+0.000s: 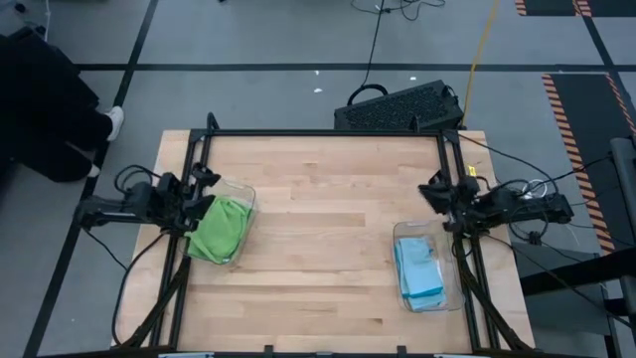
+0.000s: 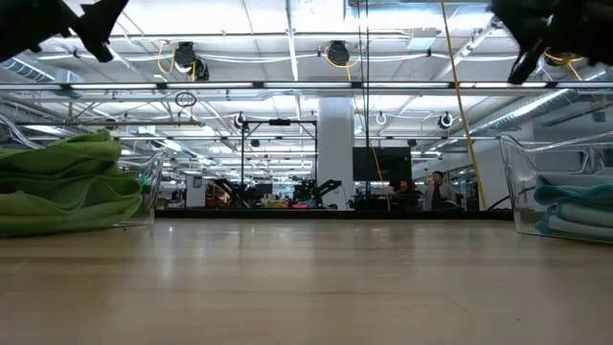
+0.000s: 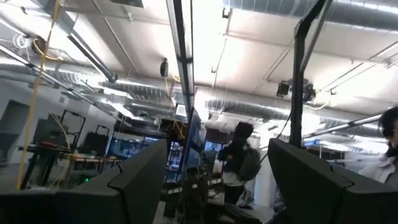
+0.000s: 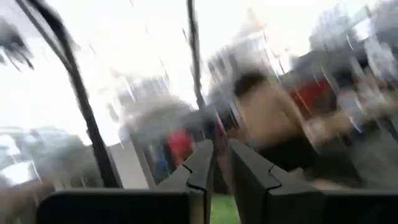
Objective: Sort microfiber towel by color & place in baskets
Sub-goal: Return to Home Position
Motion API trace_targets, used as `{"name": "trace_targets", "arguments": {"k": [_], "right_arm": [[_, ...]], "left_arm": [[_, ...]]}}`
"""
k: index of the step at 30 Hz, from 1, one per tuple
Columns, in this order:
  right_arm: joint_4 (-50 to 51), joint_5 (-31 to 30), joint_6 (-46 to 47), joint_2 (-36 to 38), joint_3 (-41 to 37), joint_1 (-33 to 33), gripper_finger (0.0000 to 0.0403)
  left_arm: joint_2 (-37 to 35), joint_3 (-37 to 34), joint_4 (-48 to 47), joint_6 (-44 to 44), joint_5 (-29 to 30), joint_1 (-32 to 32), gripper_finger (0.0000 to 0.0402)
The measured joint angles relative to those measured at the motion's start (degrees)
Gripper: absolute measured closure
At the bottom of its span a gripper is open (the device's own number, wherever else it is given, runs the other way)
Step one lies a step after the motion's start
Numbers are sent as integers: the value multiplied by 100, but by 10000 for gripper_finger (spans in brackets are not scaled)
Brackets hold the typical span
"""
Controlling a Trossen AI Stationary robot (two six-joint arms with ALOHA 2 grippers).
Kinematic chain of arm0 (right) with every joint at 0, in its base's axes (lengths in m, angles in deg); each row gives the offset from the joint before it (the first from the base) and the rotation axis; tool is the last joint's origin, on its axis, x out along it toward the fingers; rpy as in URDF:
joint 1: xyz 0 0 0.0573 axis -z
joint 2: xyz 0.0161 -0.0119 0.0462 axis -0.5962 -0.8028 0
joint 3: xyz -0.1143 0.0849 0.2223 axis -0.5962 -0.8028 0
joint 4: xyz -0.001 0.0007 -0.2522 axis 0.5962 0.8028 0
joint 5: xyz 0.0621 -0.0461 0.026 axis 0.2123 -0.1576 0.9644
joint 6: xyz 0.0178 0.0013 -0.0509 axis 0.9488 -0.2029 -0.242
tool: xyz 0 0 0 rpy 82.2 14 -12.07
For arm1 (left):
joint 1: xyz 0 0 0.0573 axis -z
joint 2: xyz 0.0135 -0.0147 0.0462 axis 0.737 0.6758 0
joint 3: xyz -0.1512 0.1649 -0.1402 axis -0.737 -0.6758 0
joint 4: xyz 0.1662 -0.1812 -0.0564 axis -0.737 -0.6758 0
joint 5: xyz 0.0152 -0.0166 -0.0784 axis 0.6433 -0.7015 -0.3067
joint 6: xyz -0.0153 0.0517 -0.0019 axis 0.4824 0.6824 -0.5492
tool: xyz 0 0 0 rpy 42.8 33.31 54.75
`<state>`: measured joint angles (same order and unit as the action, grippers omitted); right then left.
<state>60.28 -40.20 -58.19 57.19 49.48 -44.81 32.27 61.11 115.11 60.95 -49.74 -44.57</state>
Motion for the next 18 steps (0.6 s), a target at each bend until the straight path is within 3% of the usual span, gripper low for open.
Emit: {"name": "trace_targets", "arguments": {"k": [1, 9, 12, 18], "right_arm": [[-428, 0, -54, -15, -189, 0, 360], [-247, 447, -345, -2, -176, -2, 360], [60, 452, -364, -11, -176, -4, 360], [1405, 472, -160, -5, -182, -4, 360]], "left_arm": [[0, -99, 197, -10, 0, 1, 119], [8, -176, 123, -84, 6, -4, 119], [9, -176, -475, -16, -71, -4, 119], [13, -176, -1971, -869, 260, -4, 119]]}}
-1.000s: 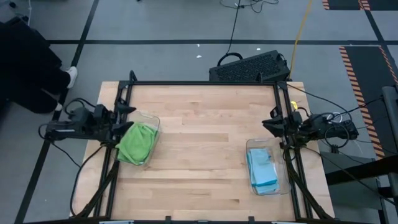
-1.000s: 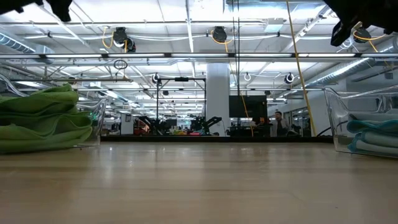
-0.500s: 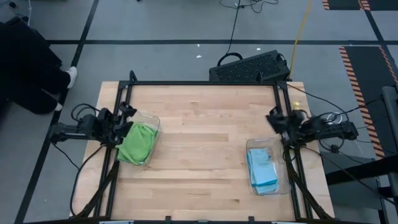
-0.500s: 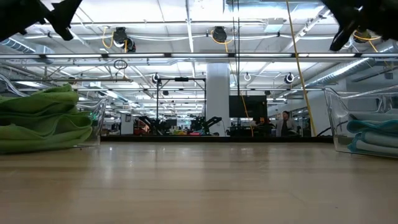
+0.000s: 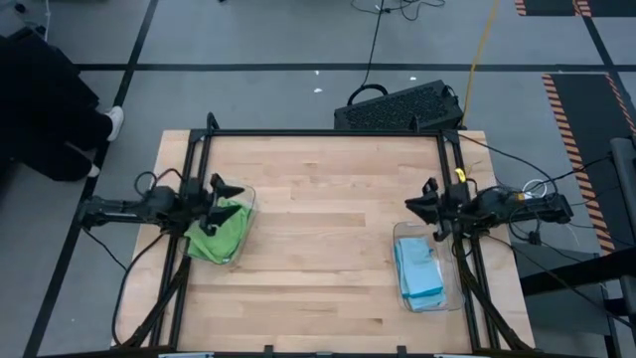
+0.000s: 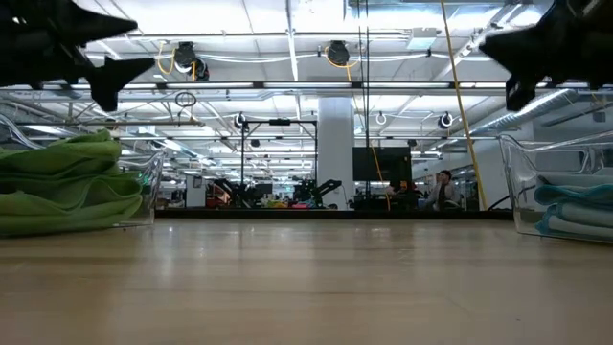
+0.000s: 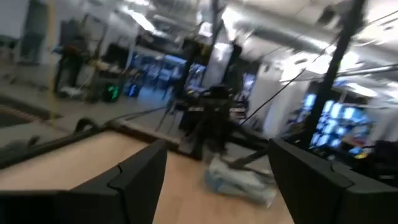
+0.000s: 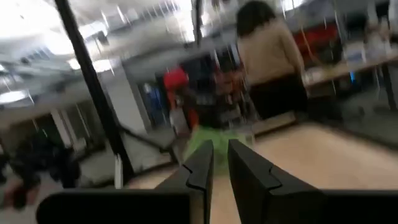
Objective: Sort microfiber towel by color & place in baskets
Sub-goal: Return to Home Position
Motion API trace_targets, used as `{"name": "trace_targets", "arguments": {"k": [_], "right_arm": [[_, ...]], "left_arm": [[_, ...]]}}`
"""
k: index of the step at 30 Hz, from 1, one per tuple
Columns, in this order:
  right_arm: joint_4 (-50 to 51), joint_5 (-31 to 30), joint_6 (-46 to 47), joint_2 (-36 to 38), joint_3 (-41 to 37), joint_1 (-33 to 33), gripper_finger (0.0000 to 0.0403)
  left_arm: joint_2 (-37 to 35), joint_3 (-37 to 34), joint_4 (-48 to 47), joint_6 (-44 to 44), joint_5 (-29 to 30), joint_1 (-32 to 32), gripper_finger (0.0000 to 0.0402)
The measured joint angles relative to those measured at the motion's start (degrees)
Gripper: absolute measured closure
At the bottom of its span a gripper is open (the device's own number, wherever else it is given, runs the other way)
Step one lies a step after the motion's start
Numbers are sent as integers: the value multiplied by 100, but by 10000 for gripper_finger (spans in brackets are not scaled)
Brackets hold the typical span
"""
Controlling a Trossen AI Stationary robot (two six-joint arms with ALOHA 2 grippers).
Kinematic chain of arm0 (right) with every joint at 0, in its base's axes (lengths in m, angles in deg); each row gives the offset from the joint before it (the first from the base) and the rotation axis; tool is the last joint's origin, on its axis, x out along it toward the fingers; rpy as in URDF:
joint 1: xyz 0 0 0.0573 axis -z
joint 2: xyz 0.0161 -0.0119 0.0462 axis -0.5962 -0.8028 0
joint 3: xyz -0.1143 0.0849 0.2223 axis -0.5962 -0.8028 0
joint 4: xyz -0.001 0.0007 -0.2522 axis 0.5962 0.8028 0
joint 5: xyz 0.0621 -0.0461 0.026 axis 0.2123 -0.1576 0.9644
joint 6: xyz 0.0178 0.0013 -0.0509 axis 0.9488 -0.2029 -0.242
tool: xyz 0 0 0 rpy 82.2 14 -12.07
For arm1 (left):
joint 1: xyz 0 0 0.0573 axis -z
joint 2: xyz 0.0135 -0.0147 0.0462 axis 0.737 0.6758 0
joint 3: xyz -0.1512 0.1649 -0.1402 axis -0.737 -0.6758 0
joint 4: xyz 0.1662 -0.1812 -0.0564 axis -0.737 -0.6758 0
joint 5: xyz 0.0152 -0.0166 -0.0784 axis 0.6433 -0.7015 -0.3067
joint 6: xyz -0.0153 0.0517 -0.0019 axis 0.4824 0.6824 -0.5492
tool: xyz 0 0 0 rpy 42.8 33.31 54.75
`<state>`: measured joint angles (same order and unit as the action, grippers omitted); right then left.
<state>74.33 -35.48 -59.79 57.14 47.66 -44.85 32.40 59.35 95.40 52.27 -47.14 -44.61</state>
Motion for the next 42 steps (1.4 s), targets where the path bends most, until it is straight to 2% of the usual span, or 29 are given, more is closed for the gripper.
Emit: {"name": "trace_targets", "arguments": {"k": [4, 8, 13, 20, 28, 42], "right_arm": [[1023, 35, 171, -8, -4, -7, 360], [1128, 329, -163, -39, -7, -9, 360], [1162, 320, -731, -38, -11, -9, 360], [1184, 304, -973, -38, -13, -9, 360], [1161, 301, -974, -38, -13, -9, 360], [1098, 297, -974, -36, -15, -9, 360]], "left_arm": [[0, 0, -303, 225, 146, 0, 119], [0, 0, -300, 1000, 75, 0, 119], [0, 0, -436, 1642, 55, 0, 119], [25, 13, -1238, 1180, 30, -2, 119], [462, 15, -1247, 1444, -18, -2, 119], [529, 13, -1253, 1447, -14, -2, 119]]}}
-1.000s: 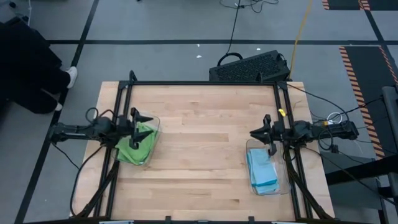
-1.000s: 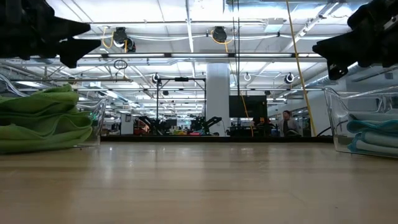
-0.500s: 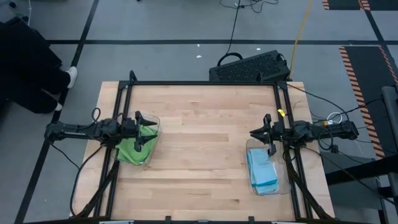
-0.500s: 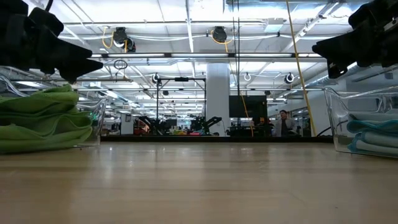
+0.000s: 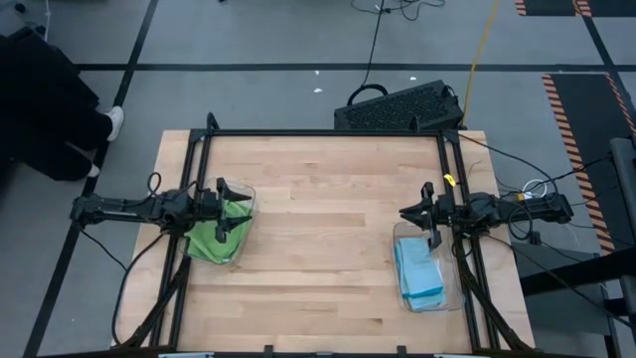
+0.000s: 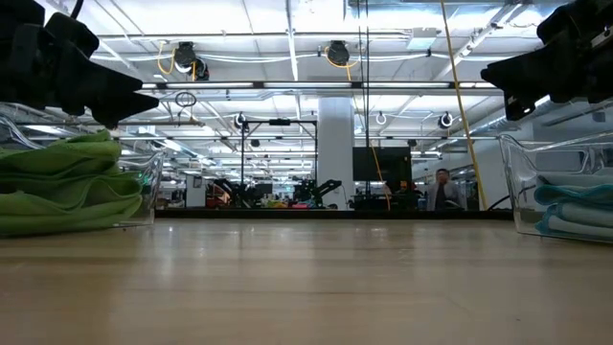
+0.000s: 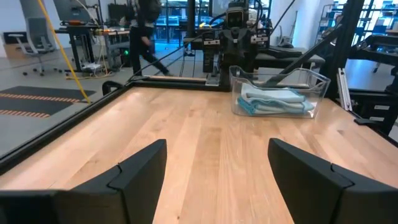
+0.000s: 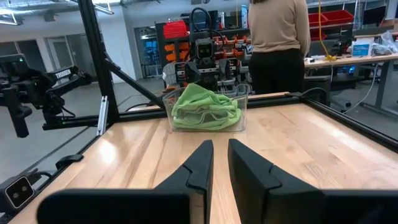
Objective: Sort microfiber towel by color & place in baskets
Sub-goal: Return to Home Position
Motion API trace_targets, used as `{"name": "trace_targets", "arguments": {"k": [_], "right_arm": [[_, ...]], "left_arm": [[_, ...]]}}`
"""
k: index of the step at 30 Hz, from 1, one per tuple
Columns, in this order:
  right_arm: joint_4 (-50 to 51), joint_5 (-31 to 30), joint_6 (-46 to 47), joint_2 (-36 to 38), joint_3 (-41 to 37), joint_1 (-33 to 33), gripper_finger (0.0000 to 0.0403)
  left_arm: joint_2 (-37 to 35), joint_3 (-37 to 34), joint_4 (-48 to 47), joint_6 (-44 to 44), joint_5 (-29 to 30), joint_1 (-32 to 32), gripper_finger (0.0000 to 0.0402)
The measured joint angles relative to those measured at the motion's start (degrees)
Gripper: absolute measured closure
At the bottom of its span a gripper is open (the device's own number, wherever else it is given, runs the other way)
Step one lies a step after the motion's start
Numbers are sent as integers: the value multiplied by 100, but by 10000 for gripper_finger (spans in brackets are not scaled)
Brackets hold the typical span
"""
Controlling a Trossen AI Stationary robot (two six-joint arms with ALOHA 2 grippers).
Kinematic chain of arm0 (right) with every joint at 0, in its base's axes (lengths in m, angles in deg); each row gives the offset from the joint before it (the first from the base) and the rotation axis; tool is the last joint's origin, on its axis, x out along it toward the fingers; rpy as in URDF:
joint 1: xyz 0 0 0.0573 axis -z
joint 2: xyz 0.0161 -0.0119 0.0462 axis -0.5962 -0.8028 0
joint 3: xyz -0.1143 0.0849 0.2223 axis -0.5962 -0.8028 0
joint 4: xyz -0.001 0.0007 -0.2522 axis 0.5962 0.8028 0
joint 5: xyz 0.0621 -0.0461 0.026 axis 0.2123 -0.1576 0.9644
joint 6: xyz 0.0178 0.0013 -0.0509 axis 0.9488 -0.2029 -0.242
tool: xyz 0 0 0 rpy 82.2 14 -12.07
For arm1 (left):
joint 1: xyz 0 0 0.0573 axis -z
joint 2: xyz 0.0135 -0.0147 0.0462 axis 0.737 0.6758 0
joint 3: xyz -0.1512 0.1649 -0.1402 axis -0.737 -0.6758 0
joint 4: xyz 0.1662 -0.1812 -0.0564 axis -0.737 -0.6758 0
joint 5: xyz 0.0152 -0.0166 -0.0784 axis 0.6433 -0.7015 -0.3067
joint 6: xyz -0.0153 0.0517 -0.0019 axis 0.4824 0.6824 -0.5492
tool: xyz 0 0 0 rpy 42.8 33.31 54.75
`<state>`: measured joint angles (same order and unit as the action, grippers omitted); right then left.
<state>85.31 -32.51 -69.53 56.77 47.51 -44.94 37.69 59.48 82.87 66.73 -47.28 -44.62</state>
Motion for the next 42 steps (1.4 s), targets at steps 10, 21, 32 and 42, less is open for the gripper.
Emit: {"name": "trace_targets", "arguments": {"k": [10, 21, 32, 42], "right_arm": [[-11, -2, -2, 0, 0, 0, 360], [-15, -4, -1, 0, 0, 0, 360], [-17, -3, -1, 0, -2, 0, 360], [-20, -4, -2, 0, -4, 0, 360]], "left_arm": [[0, -17, 149, 2, 5, 0, 119], [0, -17, 181, 4, 5, 1, 119], [0, -17, 186, 4, 5, 1, 119], [0, -17, 188, 4, 7, 1, 119]]}}
